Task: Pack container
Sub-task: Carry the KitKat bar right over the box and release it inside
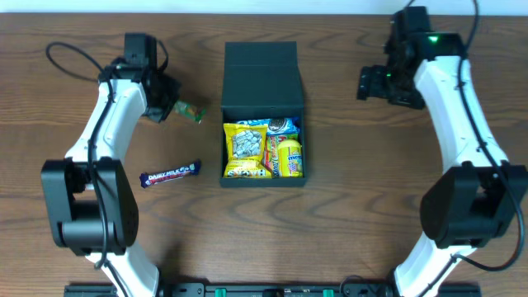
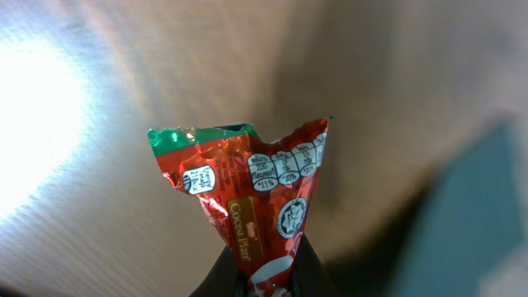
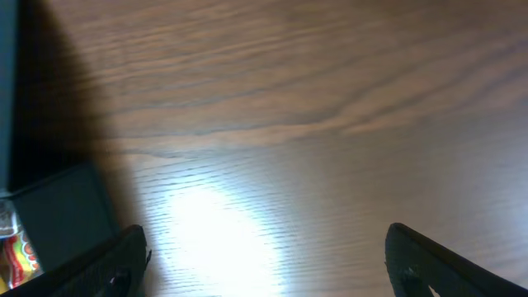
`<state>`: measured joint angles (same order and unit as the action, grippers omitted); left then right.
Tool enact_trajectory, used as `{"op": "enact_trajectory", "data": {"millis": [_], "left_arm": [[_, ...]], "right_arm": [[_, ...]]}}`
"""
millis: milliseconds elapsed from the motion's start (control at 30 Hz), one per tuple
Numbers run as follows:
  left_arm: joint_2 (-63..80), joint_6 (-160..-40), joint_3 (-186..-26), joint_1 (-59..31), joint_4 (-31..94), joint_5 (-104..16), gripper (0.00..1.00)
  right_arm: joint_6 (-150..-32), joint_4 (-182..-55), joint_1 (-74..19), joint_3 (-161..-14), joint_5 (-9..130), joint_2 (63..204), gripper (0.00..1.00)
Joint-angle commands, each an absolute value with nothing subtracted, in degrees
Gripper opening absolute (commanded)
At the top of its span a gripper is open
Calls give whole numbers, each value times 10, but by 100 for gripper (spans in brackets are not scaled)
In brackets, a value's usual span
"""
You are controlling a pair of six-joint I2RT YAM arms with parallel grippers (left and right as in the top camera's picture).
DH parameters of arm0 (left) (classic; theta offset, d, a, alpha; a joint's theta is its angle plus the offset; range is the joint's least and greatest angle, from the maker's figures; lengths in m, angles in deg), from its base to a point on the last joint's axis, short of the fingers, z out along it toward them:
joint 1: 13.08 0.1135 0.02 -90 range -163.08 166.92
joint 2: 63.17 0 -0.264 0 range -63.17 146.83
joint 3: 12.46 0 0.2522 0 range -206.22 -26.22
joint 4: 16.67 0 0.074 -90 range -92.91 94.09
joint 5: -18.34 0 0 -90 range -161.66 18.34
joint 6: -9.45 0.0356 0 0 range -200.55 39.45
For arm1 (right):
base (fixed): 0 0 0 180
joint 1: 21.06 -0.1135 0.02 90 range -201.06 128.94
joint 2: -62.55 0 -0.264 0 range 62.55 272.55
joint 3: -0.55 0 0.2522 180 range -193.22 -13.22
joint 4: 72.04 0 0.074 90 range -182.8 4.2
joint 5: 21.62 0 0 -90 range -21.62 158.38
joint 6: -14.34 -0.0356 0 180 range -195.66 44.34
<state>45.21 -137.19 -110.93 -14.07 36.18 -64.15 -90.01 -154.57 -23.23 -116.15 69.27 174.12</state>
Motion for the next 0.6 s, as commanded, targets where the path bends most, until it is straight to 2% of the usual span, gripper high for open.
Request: {"op": "enact_trajectory", "data": {"millis": [0, 300, 567], "left_arm": [[421, -1412, -1154, -183, 374, -641, 6], [426, -1682, -1156, -360, 378, -680, 6], [431, -1820, -1156, -417, 378, -700, 6]], "right_arm": [[-897, -1552, -211, -1169, 677, 1733, 91], [-904, -1555, -195, -1169, 677, 1733, 92], [-904, -1554, -195, -1169, 677, 1733, 94]]}}
